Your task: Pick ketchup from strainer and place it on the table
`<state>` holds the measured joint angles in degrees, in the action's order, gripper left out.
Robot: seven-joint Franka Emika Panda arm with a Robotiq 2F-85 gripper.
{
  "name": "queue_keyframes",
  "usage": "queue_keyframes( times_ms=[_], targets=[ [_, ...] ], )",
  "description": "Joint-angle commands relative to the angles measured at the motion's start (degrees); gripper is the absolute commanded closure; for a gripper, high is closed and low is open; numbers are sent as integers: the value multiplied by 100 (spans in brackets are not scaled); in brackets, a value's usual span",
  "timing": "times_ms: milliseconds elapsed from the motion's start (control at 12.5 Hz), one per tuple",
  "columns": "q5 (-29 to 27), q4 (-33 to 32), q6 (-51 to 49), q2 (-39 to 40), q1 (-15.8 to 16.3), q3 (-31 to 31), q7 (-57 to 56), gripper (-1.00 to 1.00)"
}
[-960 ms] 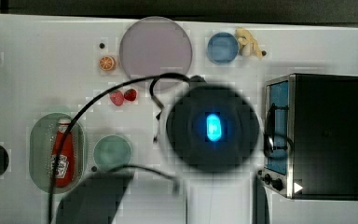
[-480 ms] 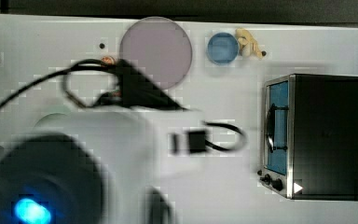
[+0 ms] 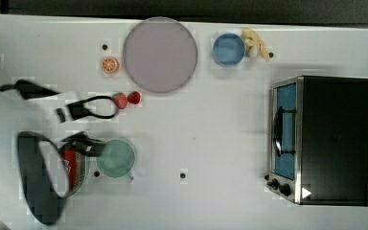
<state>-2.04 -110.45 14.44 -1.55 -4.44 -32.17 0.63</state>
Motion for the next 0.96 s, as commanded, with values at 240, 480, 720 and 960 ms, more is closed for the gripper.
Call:
queue_keyframes(
  times_ms=[240,480,720,960],
  targets=[
    [57,-21,717,561,203,-923,224,-100],
    [363,-395,1294,1019,301,-1128,247,-100],
    [949,-833,2158,1459,394,-1134,387,-100],
    [1363,-1149,2922,2004,408,-1122,503,-100]
  ],
)
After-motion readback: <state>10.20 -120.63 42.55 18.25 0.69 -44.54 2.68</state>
